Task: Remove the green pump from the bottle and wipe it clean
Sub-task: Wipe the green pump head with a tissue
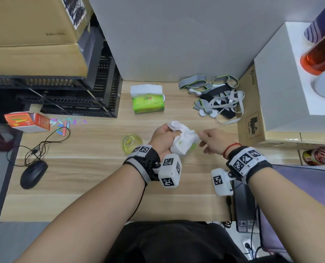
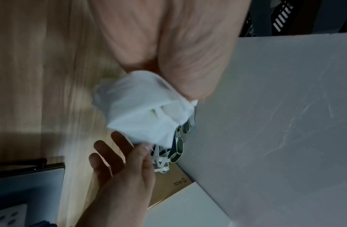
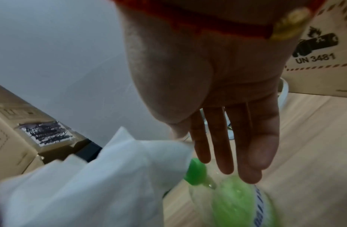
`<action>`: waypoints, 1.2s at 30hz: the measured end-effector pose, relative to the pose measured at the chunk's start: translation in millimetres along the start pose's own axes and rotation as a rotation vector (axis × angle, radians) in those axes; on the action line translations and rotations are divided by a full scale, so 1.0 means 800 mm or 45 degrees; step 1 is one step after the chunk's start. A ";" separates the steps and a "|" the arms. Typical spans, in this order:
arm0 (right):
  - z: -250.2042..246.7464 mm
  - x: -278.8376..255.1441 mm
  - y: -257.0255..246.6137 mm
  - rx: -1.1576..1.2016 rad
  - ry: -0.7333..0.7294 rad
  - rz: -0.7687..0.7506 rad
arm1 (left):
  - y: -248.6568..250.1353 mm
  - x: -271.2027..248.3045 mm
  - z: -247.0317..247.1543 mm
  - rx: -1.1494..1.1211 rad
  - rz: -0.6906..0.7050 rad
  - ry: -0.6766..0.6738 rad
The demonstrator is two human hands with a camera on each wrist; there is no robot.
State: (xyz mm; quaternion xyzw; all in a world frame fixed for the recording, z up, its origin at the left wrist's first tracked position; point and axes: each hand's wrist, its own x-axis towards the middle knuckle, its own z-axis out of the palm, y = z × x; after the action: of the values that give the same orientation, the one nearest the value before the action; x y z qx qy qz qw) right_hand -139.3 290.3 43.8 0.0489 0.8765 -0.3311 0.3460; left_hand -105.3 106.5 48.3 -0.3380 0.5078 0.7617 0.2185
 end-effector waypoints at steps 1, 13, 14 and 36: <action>0.004 -0.002 0.002 -0.023 -0.017 -0.004 | -0.005 0.007 0.000 0.017 0.025 0.088; 0.023 -0.002 -0.007 0.009 0.160 -0.181 | -0.022 0.019 0.037 1.022 0.246 0.158; 0.024 -0.001 -0.007 -0.001 0.175 -0.186 | -0.021 0.018 0.036 1.040 0.269 0.137; 0.035 0.039 0.008 -0.806 0.133 -0.270 | -0.021 0.020 0.033 0.790 0.122 0.269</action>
State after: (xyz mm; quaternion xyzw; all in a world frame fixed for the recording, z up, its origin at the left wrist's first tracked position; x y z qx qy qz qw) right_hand -145.0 273.8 5.4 -0.1353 0.9526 -0.0735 0.2622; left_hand -112.8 137.4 32.6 -0.3082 0.7507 0.5410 0.2209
